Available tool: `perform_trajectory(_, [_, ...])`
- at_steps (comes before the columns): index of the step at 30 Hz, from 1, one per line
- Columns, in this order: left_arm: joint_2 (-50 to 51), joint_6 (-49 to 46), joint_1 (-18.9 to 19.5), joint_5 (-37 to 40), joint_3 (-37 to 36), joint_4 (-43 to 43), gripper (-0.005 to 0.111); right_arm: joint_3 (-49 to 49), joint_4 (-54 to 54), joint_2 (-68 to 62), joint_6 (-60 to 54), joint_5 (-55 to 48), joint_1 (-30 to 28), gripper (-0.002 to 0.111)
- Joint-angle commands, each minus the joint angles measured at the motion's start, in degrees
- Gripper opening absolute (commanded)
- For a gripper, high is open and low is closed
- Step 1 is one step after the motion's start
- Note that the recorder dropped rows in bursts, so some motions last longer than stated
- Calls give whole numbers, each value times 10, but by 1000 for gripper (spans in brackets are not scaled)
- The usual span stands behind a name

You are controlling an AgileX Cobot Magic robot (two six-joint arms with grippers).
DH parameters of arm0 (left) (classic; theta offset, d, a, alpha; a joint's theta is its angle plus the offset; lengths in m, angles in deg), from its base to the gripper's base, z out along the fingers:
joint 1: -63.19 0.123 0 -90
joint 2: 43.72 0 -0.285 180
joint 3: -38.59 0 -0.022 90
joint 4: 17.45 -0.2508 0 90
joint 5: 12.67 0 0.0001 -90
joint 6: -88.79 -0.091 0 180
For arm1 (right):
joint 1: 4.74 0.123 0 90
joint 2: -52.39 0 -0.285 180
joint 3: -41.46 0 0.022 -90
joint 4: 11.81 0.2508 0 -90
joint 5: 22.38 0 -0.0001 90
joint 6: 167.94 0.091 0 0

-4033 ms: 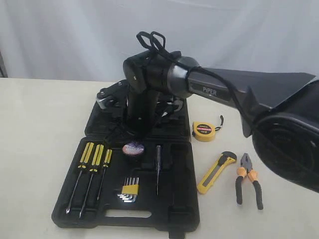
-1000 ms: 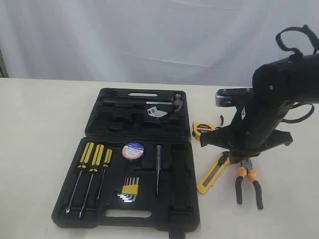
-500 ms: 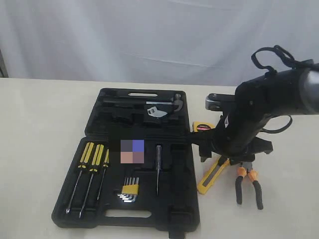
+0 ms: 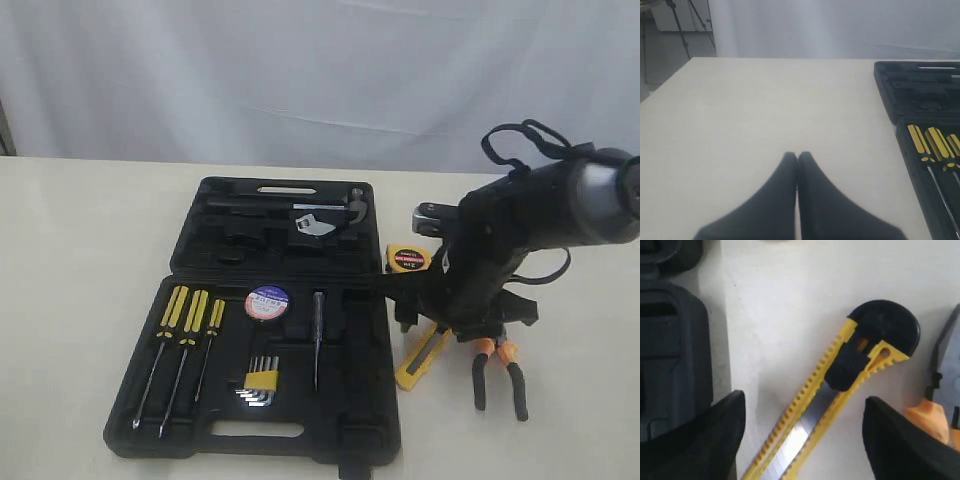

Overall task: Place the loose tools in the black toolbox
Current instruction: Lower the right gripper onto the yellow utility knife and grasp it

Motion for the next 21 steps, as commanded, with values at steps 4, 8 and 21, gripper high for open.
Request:
perform_trajectory(4, [-1,2,-3,-5,-1,6,0,1,-27,-1,38,22,0,64])
perform_trajectory(8, [-1,2,-3,-5,-1,6,0,1,-37,-1,49,12,0,64])
perform_trajectory(21, [-1,2,-3,-5,-1,6,0,1,-37,-1,65,18,0,64])
